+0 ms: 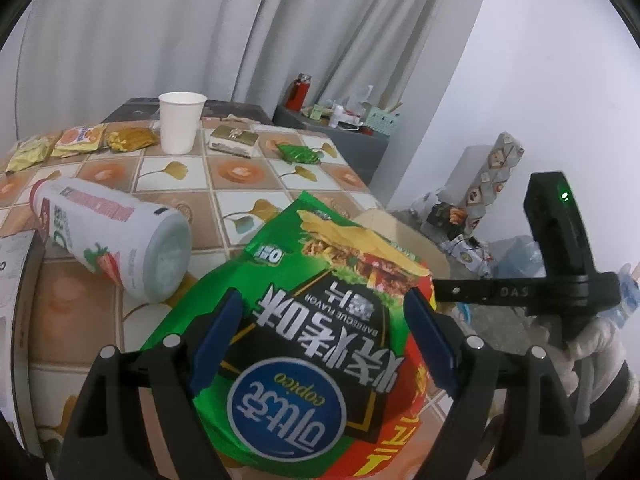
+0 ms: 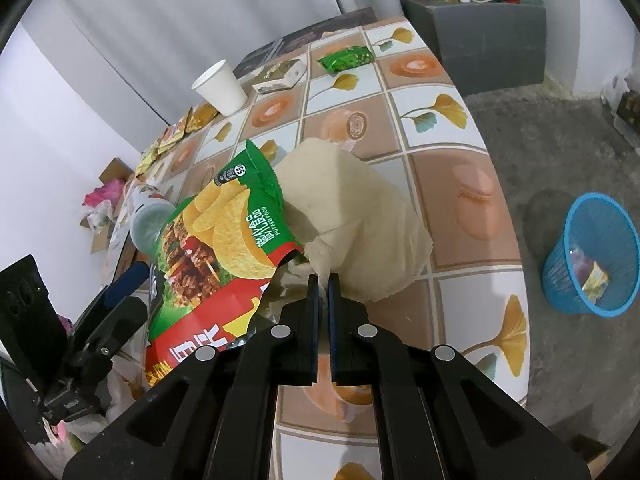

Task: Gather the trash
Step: 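Grasp the green chip bag with the left gripper while the right gripper holds the beige paper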

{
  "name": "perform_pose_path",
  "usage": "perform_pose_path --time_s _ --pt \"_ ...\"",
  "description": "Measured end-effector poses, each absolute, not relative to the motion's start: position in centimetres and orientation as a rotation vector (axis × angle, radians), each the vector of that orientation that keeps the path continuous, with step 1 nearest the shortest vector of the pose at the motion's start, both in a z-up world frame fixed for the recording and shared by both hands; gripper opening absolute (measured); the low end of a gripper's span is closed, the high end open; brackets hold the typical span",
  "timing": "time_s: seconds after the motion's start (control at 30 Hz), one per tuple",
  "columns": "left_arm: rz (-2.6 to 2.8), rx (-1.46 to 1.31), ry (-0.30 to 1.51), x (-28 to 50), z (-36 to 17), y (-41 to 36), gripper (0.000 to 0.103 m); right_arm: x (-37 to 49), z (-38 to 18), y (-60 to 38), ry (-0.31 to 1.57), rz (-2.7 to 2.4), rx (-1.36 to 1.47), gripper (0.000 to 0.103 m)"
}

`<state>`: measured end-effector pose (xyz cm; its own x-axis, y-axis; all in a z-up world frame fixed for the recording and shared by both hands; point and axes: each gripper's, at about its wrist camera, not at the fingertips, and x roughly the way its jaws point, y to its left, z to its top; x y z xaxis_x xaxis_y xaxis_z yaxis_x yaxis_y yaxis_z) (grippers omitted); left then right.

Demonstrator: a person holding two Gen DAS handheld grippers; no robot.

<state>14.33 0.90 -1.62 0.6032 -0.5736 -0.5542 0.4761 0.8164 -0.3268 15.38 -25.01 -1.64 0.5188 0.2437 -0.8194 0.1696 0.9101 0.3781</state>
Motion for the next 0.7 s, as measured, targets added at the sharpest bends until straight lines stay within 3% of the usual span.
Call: perform_pose_path --time_s 0.7 --pt "-1.069 -0.310 0.623 19.0 -0.1 0.8 0.080 17.4 -1.1 -24.4 1.047 0.021 0.437 0.003"
